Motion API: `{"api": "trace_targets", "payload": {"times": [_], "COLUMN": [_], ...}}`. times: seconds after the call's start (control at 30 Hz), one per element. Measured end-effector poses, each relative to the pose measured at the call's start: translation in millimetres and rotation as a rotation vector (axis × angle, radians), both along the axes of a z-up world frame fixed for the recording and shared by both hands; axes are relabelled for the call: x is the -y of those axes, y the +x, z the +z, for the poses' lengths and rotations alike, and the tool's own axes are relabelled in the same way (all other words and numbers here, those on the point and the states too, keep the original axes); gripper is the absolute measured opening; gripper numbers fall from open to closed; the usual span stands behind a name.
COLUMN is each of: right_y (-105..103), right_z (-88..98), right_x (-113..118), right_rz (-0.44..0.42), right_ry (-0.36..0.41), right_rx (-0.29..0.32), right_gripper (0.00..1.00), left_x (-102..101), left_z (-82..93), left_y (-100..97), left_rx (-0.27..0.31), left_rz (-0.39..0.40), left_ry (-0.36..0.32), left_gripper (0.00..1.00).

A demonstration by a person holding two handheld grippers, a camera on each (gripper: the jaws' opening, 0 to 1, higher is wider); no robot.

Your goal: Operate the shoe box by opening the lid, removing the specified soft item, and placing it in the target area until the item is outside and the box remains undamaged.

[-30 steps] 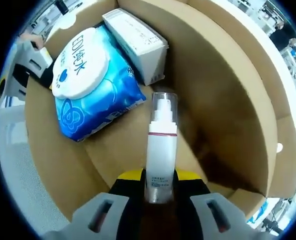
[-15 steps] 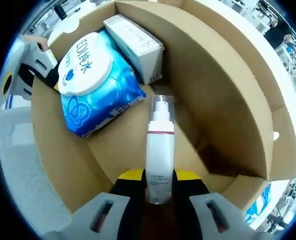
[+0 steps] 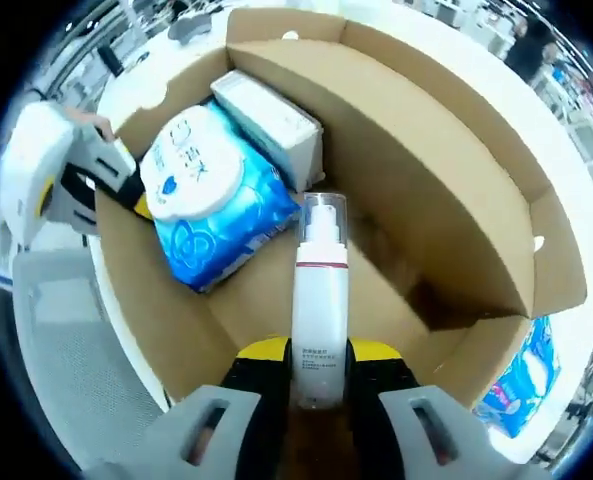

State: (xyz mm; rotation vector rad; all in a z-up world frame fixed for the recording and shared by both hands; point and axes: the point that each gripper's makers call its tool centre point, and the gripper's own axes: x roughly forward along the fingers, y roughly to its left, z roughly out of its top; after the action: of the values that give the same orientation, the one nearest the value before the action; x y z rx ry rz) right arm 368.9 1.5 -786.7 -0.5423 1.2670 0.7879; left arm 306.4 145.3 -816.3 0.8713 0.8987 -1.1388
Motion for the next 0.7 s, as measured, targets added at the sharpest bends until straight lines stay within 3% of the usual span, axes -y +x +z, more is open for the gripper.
{"api": "trace_targets", "payload": {"times": [0.1, 0.23, 0.27, 0.3, 0.33, 0.4, 0.5, 0.63, 0.7], "right_y": [-3.8, -2.6, 5.9, 8.4, 5.1, 3.4, 4.4, 1.0, 3.5], "right_z": [1.7, 8.4, 12.1, 14.8, 17.8, 20.3, 21.6, 25.0, 25.8], "right_x": [0.0, -1.0, 1.7, 2.3, -4.1, -7.7, -3.5, -4.0, -4.9], "right_rz": [0.007, -0.012, -0.053, -0.112, -0.194, -0.204, -0.175, -0.193, -0.158], "right_ry": [-0.016, 0.021, 0.026, 0.04, 0.099, 0.141, 0.112, 0.144, 0.154], "right_rx": [0.013, 0.032, 0.075, 0.078, 0.029, 0.009, 0.053, 0.057, 0.098], "right_gripper": [0.18, 0.18, 0.18, 0.18, 0.18, 0.17, 0.17, 0.17, 0.17], "left_x": [-0.2, 0.0, -0.1, -0.2, -0.2, -0.3, -0.7, -0.5, -0.6], "left_z": [-0.1, 0.2, 0.1, 0.0, 0.1, 0.2, 0.0, 0.7, 0.6], "left_y": [-0.1, -0.4, -0.4, -0.3, -0.3, -0.3, -0.1, -0.4, -0.3], "left_rx": [0.001, 0.0, 0.0, 0.0, 0.0, 0.001, 0.0, 0.001, 0.0], "left_rz": [0.0, -0.001, -0.001, -0.002, -0.002, -0.003, -0.003, -0.003, -0.003], "left_ry": [0.0, 0.0, 0.0, 0.0, 0.0, 0.0, 0.0, 0.0, 0.001], "left_gripper": [0.04, 0.04, 0.04, 0.04, 0.04, 0.04, 0.04, 0.04, 0.04]}}
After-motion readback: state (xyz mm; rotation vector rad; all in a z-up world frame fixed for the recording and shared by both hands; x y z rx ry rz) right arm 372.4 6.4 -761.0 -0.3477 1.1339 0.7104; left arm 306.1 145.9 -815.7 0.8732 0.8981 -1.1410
